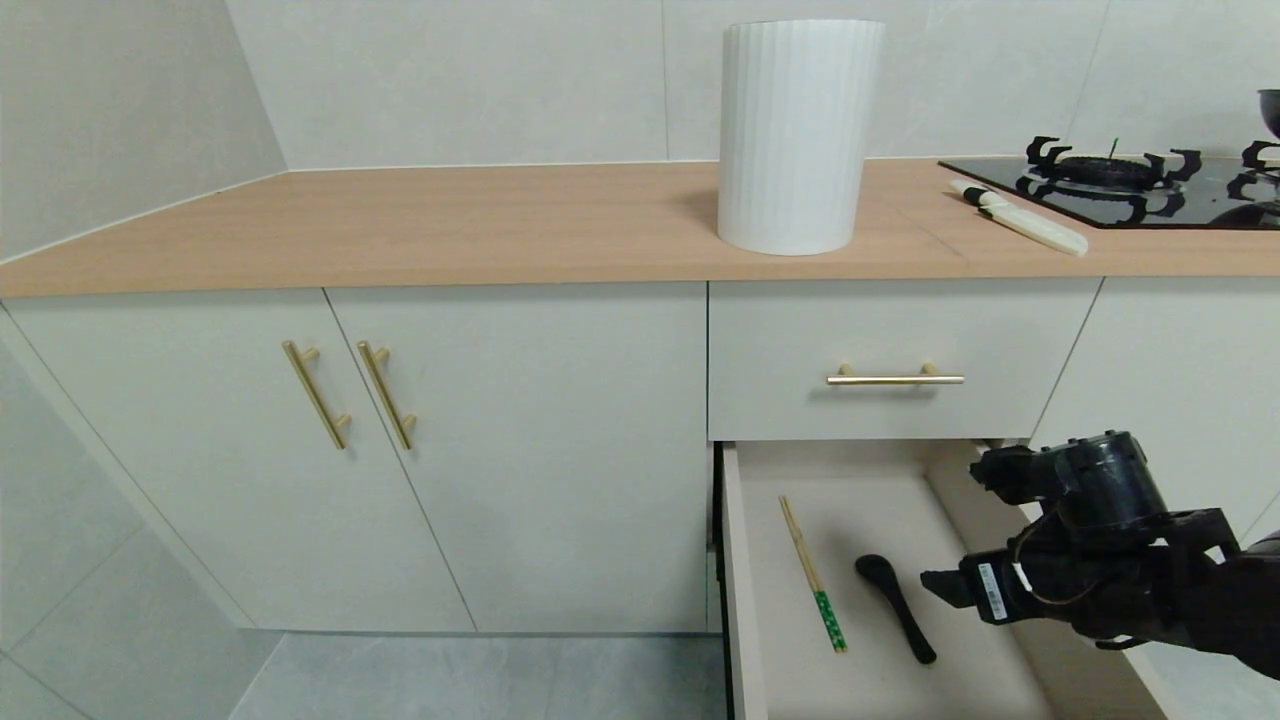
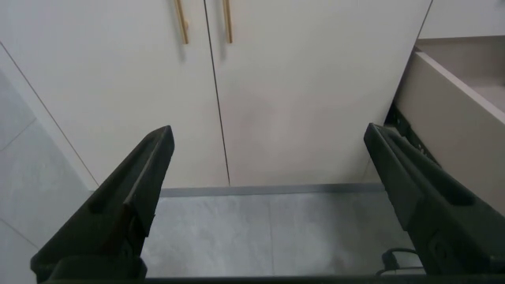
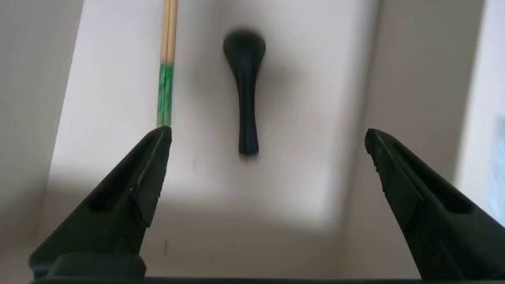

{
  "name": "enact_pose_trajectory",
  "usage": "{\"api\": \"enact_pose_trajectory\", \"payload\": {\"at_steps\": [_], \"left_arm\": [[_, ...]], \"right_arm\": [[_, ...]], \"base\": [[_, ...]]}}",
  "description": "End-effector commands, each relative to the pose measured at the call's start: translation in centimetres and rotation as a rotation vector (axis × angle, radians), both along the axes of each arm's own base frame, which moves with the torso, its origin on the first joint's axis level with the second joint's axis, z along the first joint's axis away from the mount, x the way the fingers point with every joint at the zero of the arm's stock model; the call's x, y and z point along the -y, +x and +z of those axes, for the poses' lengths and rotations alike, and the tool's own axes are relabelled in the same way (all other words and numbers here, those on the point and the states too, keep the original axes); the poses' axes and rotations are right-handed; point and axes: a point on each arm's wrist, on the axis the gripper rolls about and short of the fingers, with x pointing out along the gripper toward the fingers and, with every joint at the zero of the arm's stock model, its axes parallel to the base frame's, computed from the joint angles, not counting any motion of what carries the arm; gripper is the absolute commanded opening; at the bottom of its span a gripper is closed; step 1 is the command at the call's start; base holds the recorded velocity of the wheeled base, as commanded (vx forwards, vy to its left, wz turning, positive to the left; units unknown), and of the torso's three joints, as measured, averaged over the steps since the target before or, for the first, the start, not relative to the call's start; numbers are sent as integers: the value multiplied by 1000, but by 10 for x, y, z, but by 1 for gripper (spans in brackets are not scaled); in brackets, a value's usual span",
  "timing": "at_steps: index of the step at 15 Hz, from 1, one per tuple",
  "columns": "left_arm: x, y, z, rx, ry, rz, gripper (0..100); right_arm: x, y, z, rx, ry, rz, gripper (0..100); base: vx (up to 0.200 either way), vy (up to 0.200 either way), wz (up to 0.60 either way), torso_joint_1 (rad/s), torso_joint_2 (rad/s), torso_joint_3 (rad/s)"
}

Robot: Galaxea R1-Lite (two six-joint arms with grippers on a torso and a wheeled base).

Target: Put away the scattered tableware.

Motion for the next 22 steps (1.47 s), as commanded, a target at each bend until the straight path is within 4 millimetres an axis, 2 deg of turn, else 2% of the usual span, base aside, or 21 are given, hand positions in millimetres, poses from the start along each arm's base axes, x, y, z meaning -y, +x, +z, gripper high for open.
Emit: {"api": "enact_pose_trajectory", "payload": {"at_steps": [1, 5, 13, 22], "left_arm": [[0, 0, 0, 0, -1, 0, 100], [0, 0, 0, 0, 1, 0, 100], [0, 0, 0, 0, -2, 2, 100], [0, 0, 0, 0, -4, 0, 100]], "right_arm": [[2, -8, 29, 70, 40, 16, 100], [-2, -24, 40, 36, 43, 71, 100], [-10, -32, 34, -21, 19, 116, 100], [-29, -58, 27, -128, -32, 243, 100]], "base": [[0, 0, 0, 0, 0, 0], [0, 0, 0, 0, 0, 0], [-200, 0, 0, 2, 0, 1], [0, 0, 0, 0, 0, 0]]}}
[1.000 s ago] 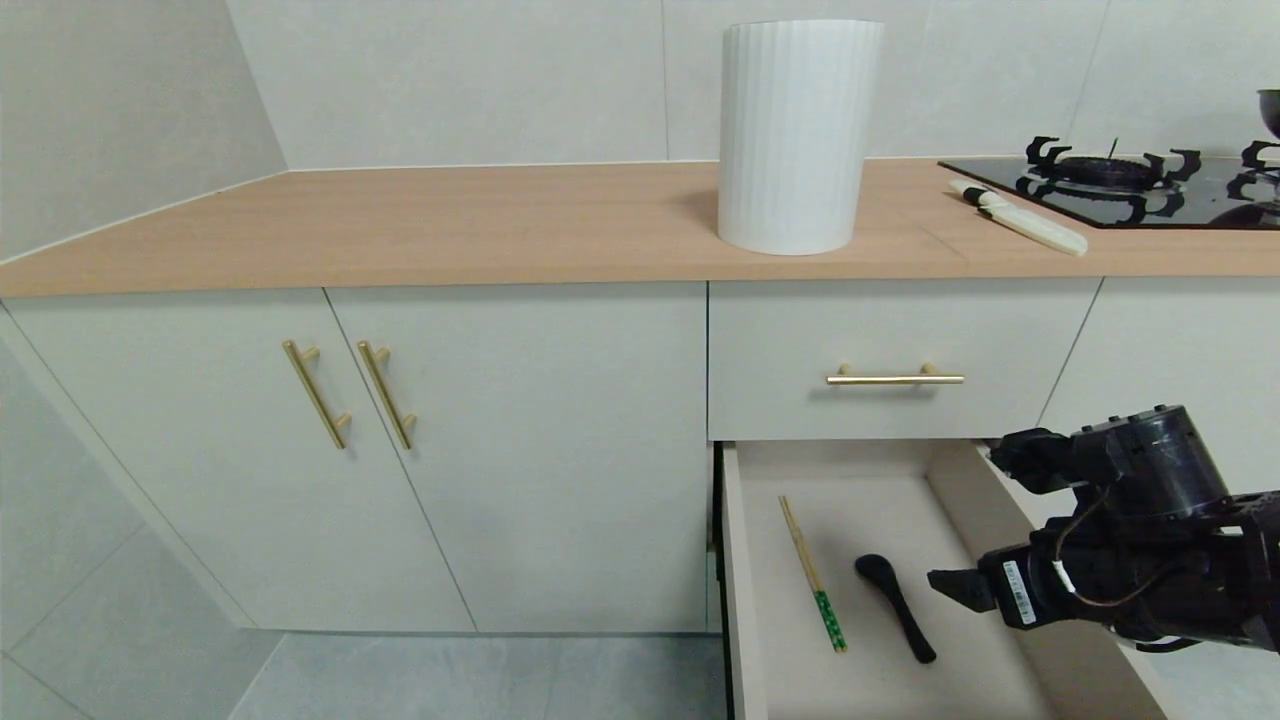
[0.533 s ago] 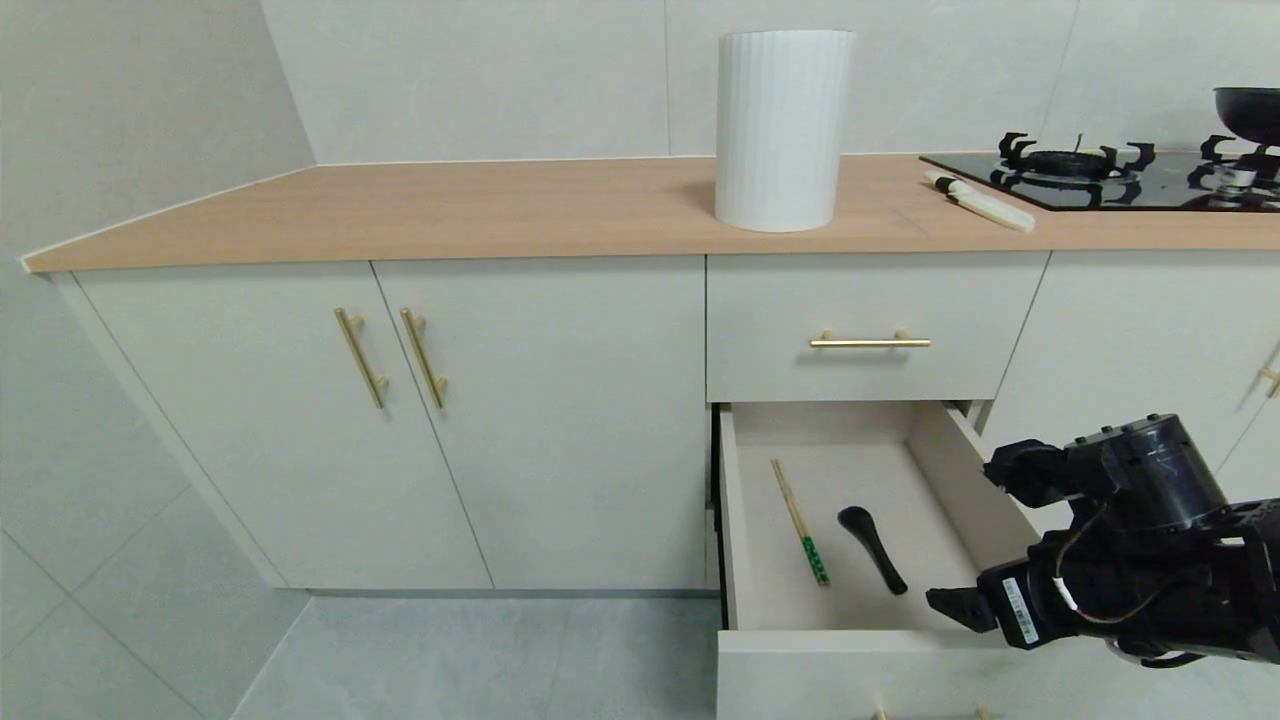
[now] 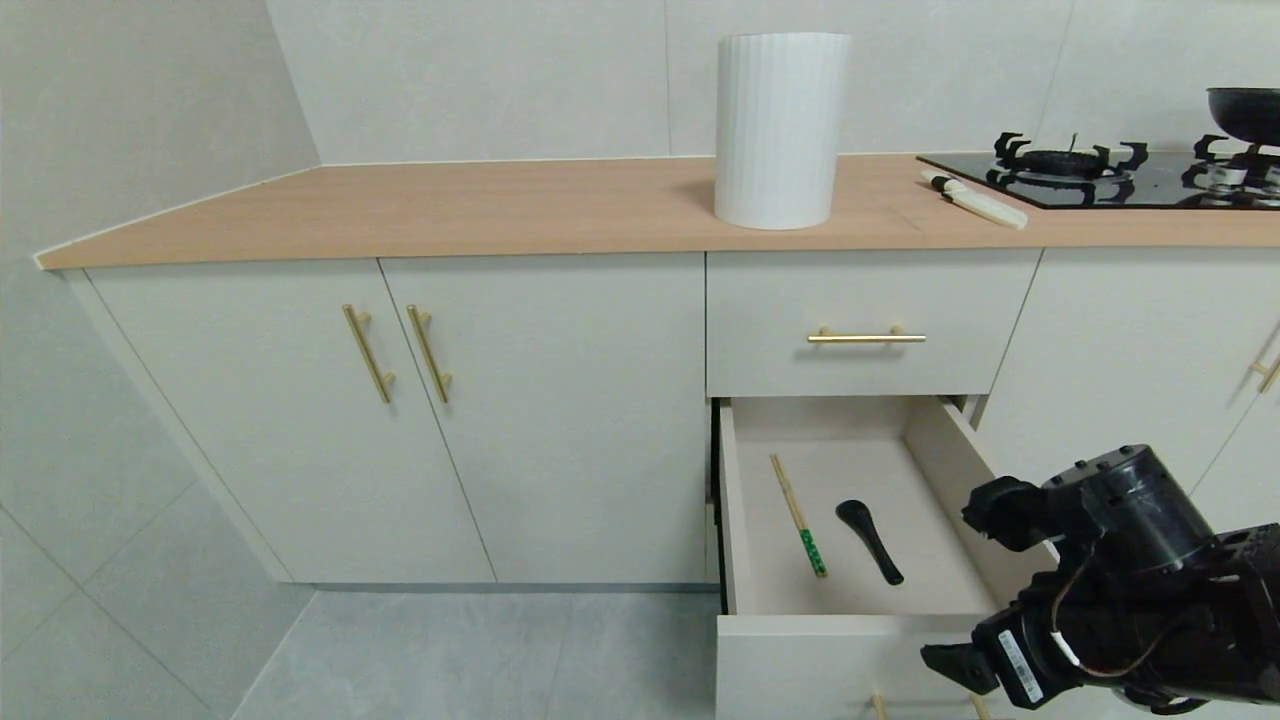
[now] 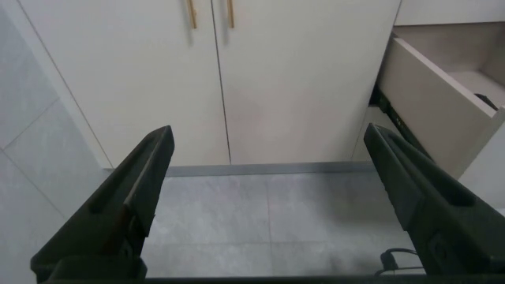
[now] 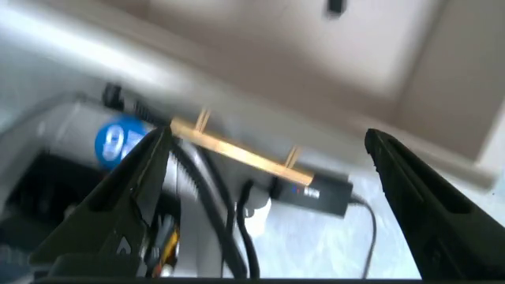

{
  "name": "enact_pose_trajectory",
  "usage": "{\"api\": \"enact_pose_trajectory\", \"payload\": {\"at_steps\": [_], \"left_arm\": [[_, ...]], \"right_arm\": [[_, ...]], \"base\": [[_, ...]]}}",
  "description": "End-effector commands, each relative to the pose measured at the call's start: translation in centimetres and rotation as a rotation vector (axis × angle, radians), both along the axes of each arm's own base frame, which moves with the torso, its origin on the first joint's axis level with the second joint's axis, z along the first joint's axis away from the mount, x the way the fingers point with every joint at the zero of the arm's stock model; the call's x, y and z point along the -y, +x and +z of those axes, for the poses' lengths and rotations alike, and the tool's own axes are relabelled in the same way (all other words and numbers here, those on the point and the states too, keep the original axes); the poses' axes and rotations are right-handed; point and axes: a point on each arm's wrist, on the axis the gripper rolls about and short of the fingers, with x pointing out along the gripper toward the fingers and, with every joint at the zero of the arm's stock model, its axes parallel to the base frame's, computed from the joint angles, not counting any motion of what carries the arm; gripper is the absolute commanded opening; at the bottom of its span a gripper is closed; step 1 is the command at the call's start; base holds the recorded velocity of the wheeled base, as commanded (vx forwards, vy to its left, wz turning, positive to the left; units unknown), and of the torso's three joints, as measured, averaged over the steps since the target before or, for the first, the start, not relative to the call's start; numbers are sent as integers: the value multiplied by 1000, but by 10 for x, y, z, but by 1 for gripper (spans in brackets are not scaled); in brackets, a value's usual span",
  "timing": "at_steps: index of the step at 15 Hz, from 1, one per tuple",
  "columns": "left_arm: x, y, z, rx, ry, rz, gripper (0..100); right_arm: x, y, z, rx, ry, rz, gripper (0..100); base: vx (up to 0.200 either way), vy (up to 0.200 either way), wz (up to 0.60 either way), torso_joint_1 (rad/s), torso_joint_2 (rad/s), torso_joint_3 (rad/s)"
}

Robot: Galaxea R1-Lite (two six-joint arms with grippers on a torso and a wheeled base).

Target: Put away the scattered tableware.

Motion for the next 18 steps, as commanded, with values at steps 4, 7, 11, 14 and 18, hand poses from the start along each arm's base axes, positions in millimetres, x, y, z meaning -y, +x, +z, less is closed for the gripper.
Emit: {"api": "enact_pose_trajectory", "payload": {"at_steps": [4, 7, 11, 14, 18], "left_arm": [[0, 0, 0, 0, 0, 0, 100], [0, 0, 0, 1, 0, 0, 100], [0, 0, 0, 0, 0, 0, 100], [0, 0, 0, 0, 0, 0, 100], [0, 0, 0, 0, 0, 0, 100]], "right_arm": [[-10, -20, -5, -68, -76, 127, 100], [-11, -20, -14, -120, -119, 144, 100], [-16, -13, -26, -161, -147, 136, 100], [-17, -7, -28, -165, -148, 120, 100], [-22, 1, -30, -168, -136, 59, 100]], "base": [[0, 0, 0, 0, 0, 0], [0, 0, 0, 0, 0, 0], [0, 0, 0, 0, 0, 0], [0, 0, 0, 0, 0, 0], [0, 0, 0, 0, 0, 0]]}}
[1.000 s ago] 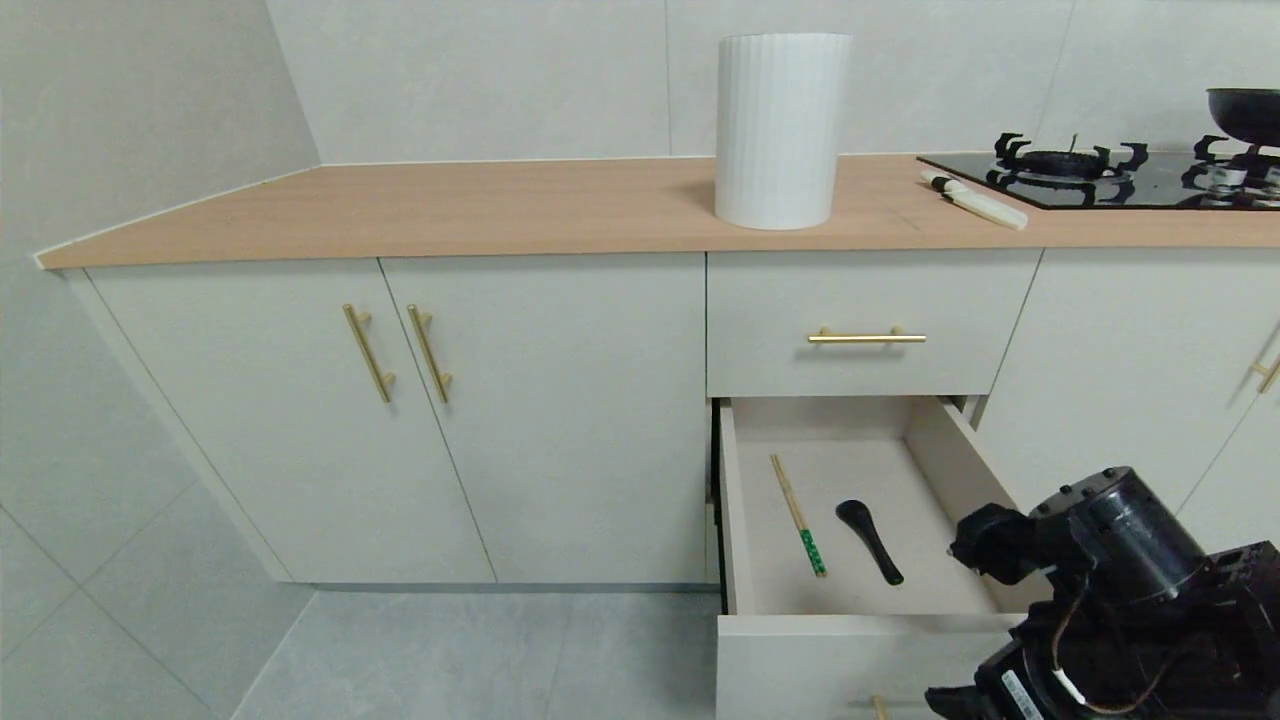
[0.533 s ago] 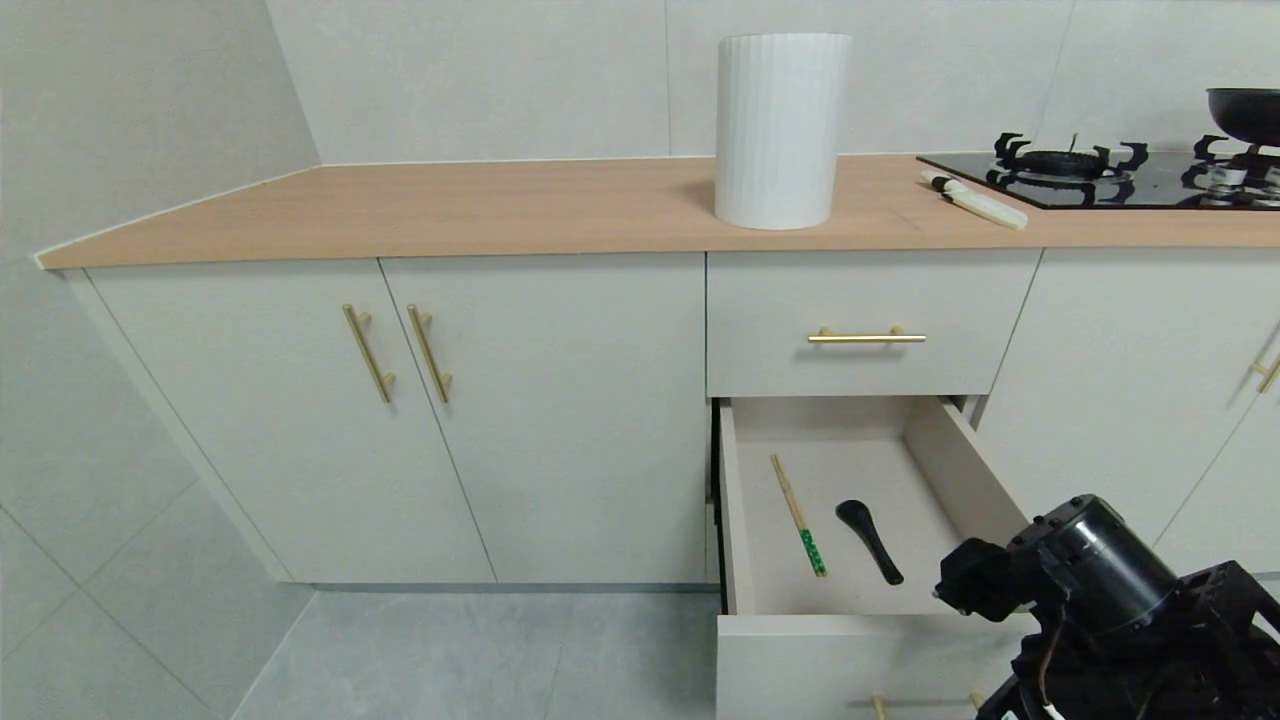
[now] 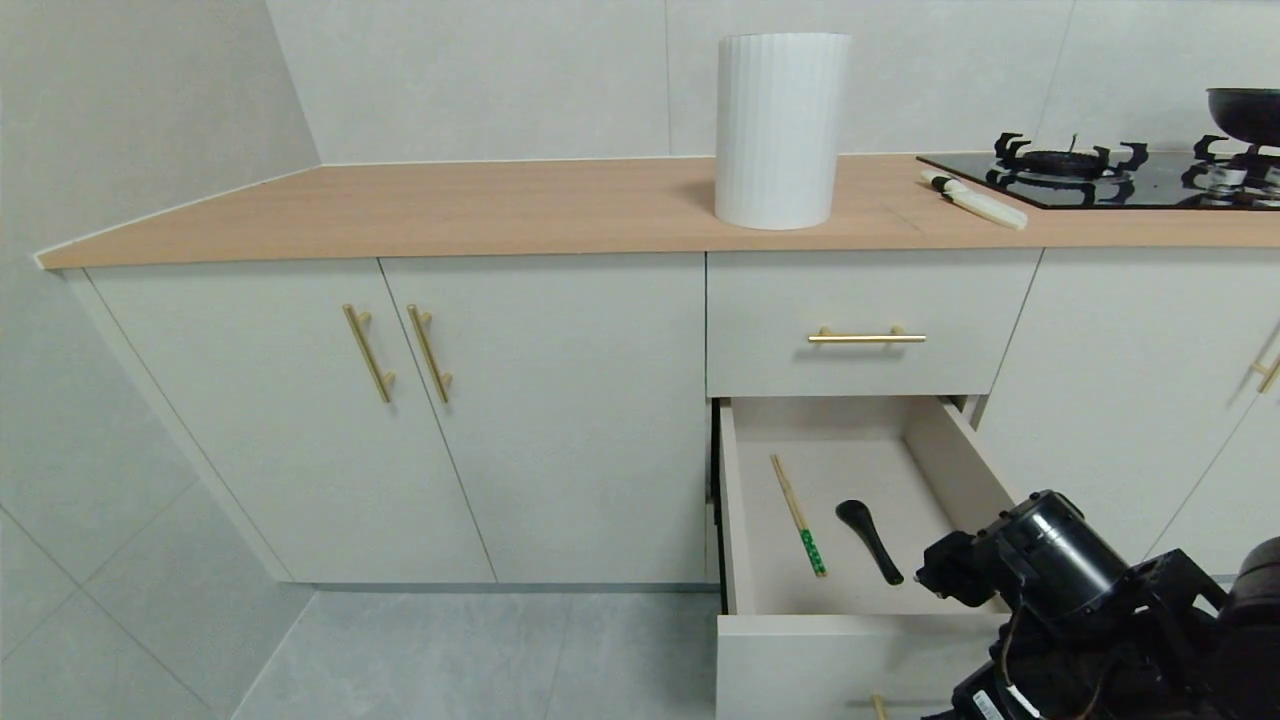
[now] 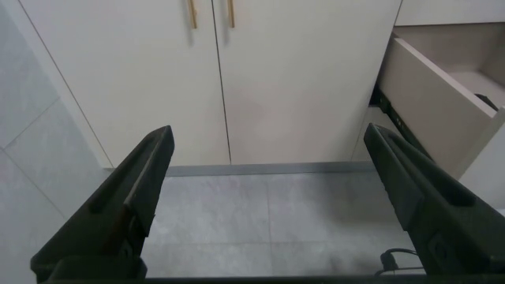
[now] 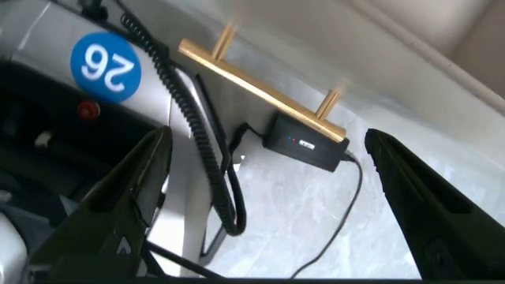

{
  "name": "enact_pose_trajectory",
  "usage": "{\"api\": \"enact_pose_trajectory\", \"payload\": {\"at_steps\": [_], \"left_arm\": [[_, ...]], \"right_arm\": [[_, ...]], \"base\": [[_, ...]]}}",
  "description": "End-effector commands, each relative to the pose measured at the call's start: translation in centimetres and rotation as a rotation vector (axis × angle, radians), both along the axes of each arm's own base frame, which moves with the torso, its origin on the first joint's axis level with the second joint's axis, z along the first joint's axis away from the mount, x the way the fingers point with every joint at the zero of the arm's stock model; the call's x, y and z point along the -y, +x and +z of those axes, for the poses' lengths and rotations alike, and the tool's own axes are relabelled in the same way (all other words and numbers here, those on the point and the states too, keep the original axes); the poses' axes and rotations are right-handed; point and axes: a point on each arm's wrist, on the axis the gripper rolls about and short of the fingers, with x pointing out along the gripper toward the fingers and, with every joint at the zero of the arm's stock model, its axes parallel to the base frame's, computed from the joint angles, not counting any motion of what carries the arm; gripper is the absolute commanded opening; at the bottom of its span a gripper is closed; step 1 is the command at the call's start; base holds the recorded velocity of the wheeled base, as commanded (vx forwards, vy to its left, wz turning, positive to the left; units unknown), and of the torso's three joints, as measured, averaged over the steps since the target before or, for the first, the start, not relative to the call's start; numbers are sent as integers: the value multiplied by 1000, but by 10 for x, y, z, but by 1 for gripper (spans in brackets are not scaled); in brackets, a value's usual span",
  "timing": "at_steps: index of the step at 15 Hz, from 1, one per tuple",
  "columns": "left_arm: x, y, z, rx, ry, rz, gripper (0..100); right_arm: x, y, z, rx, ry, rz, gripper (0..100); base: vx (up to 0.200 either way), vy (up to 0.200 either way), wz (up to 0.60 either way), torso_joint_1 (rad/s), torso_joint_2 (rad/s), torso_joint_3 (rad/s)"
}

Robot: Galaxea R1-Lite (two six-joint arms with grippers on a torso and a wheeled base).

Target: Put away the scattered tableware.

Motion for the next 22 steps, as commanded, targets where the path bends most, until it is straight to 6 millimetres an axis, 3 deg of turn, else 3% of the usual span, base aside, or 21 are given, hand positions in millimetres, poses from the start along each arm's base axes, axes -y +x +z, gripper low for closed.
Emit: {"api": "enact_pose_trajectory", "payload": {"at_steps": [1, 6, 9, 13, 22], "left_arm": [[0, 0, 0, 0, 0, 0, 100], [0, 0, 0, 0, 0, 1, 100], [0, 0, 0, 0, 0, 0, 100], [0, 0, 0, 0, 0, 0, 100], [0, 0, 0, 0, 0, 0, 100]], "right_arm": [[-5, 9, -6, -2, -10, -27, 100], [-17, 27, -16, 72, 41, -139, 100], [-24, 51, -32, 173, 96, -253, 100], [-19, 82, -50, 289, 132, -342, 100], [-7, 122, -60, 477, 193, -486, 100]], "base": [[0, 0, 0, 0, 0, 0], [0, 0, 0, 0, 0, 0], [0, 0, 0, 0, 0, 0], [0, 0, 0, 0, 0, 0], [0, 0, 0, 0, 0, 0]]}}
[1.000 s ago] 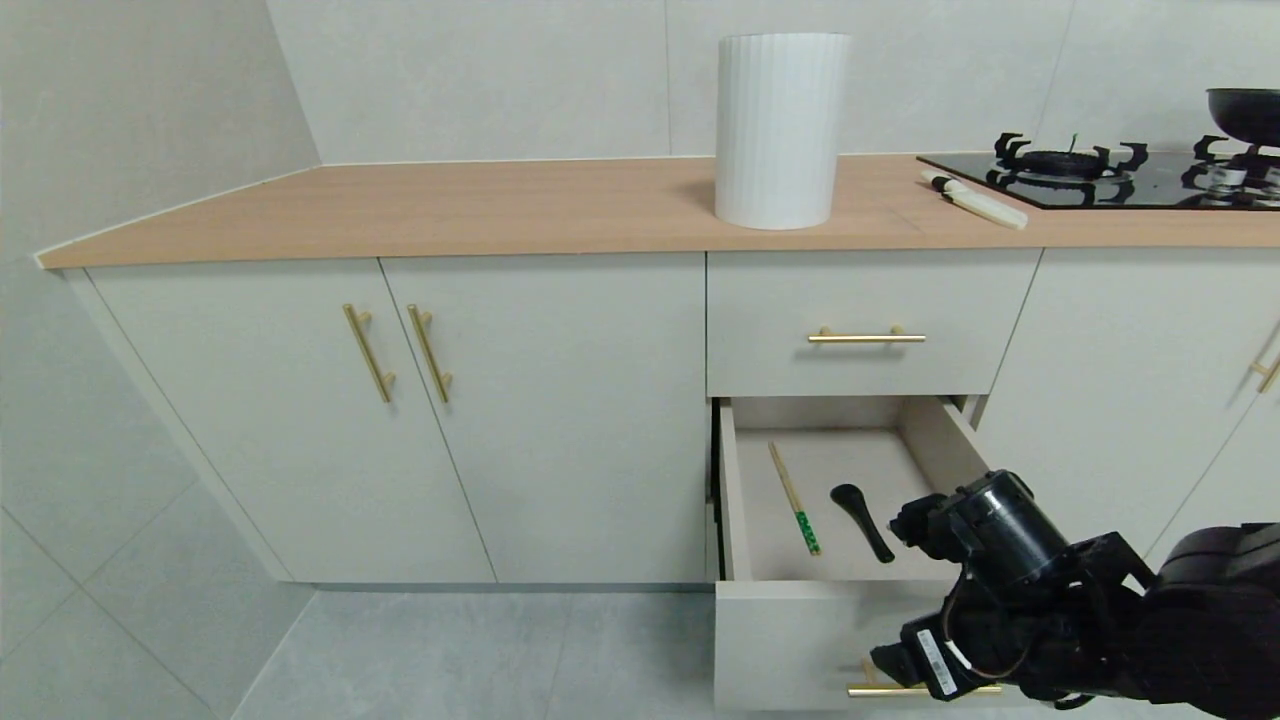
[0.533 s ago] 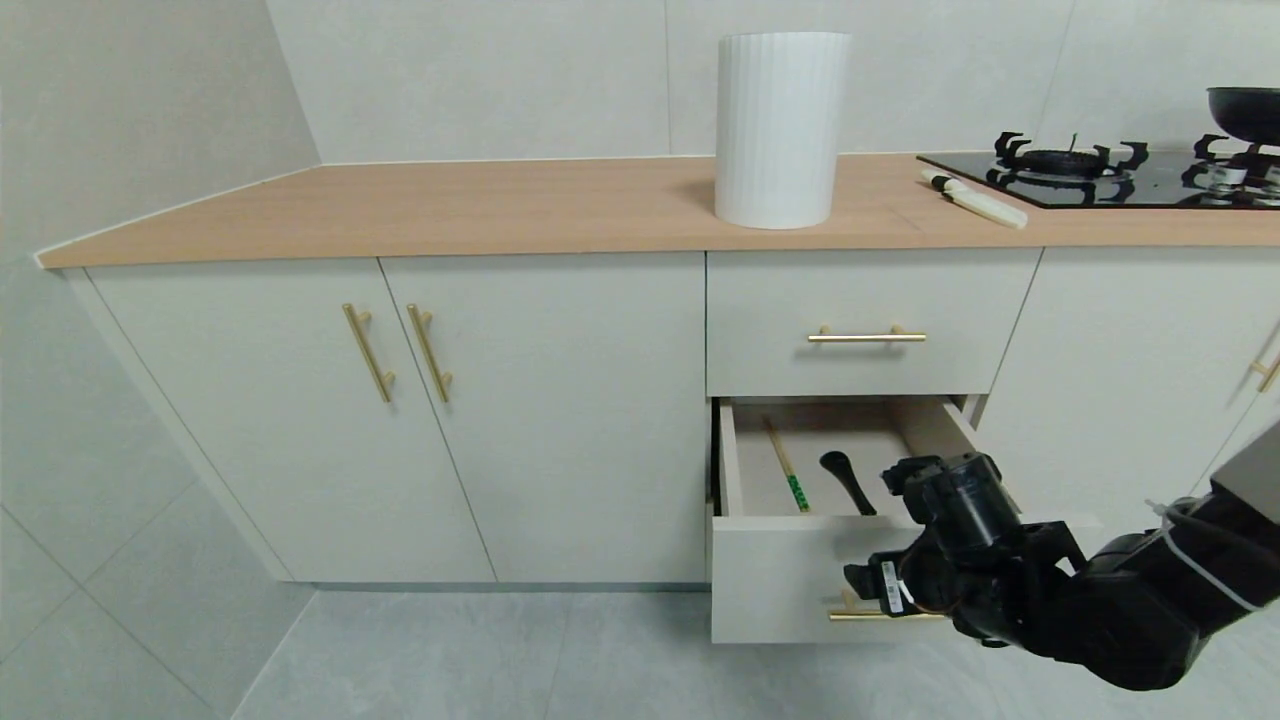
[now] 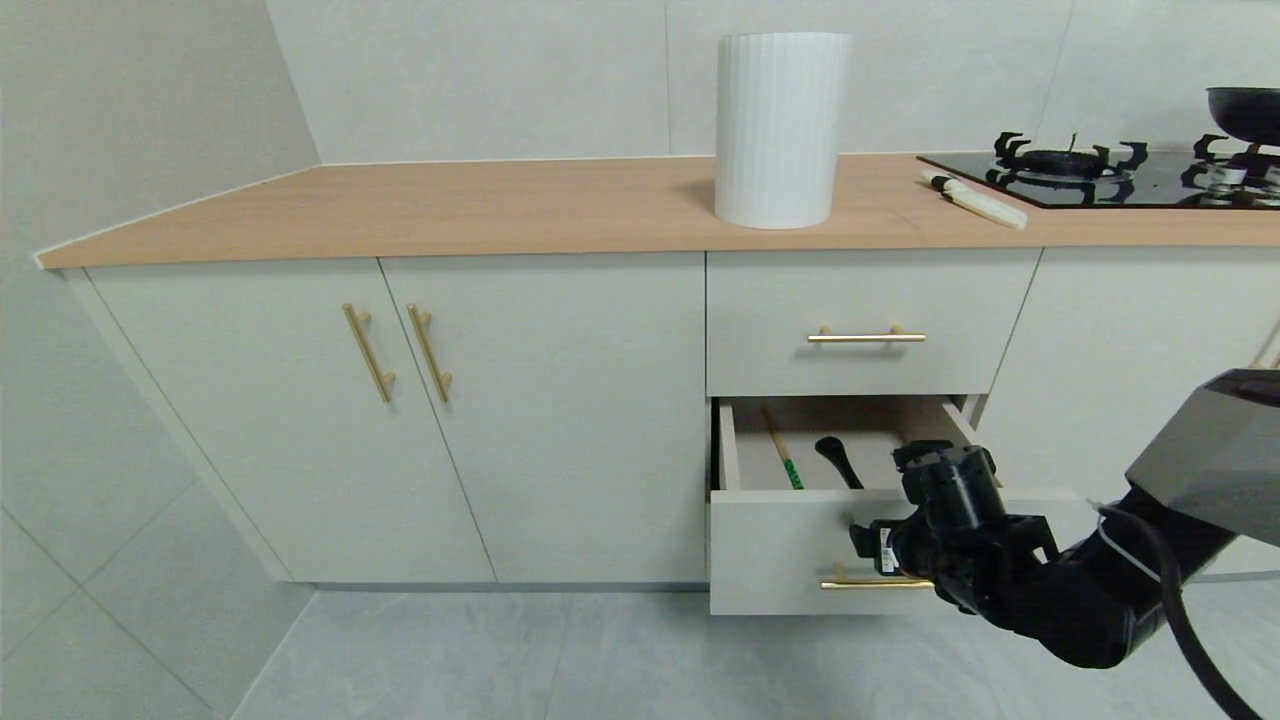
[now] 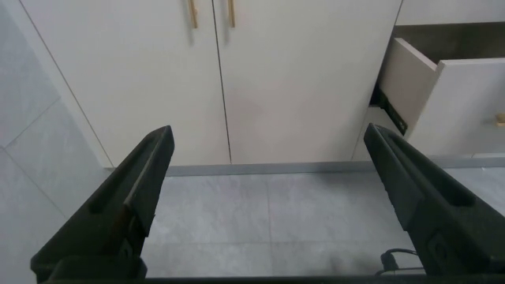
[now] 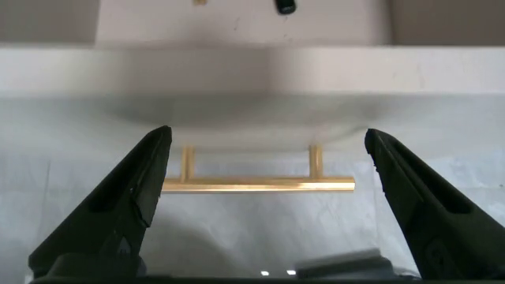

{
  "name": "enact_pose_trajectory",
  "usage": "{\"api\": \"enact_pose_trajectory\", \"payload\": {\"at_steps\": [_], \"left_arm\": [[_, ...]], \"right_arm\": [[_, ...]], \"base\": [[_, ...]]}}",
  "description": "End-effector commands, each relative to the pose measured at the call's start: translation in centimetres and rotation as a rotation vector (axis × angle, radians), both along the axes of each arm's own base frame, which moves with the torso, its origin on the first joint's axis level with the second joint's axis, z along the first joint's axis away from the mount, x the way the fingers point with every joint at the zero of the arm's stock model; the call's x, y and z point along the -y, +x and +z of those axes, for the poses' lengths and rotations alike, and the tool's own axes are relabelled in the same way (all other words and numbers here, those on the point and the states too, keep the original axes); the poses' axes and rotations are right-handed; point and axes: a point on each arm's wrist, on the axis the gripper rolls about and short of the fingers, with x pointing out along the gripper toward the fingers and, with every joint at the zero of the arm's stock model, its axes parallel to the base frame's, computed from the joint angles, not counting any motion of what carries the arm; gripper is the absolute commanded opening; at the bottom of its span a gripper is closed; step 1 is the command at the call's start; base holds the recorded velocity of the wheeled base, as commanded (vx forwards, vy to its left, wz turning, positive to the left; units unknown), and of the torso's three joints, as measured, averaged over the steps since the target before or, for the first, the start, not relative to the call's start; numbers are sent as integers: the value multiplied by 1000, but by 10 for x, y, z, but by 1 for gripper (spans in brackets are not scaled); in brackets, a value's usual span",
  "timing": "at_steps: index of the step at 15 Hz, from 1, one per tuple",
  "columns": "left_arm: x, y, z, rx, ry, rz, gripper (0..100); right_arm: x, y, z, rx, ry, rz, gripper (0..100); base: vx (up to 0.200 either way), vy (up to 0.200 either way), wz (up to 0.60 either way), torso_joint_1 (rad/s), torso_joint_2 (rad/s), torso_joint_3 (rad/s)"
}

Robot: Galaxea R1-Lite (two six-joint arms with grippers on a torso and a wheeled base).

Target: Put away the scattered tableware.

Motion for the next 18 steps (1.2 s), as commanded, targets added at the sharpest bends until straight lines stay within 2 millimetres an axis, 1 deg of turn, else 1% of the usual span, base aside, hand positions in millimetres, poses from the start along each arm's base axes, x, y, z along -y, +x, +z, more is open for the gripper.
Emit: {"api": "enact_pose_trajectory", "payload": {"at_steps": [1, 3, 7, 9, 11, 13, 15, 18], "left_arm": [[0, 0, 0, 0, 0, 0, 100], [0, 0, 0, 0, 0, 0, 100], [0, 0, 0, 0, 2, 0, 100], [0, 0, 0, 0, 0, 0, 100], [0, 0, 0, 0, 2, 0, 100], [0, 0, 0, 0, 0, 0, 100], [0, 0, 0, 0, 0, 0, 100], [0, 0, 0, 0, 0, 1, 100]], "right_arm": [[5, 8, -6, 2, 2, -25, 100], [6, 13, -7, 36, 17, -33, 100], [8, 32, -12, 101, 41, -60, 100], [11, 39, -17, 103, 42, -73, 100], [15, 51, -24, 131, 51, -97, 100], [17, 57, -30, 158, 56, -111, 100], [15, 72, -35, 202, 69, -124, 100], [20, 87, -37, 230, 79, -147, 100]], "base": [[0, 0, 0, 0, 0, 0], [0, 0, 0, 0, 0, 0], [0, 0, 0, 0, 0, 0], [0, 0, 0, 0, 0, 0], [0, 0, 0, 0, 0, 0], [0, 0, 0, 0, 0, 0], [0, 0, 0, 0, 0, 0], [0, 0, 0, 0, 0, 0]]}}
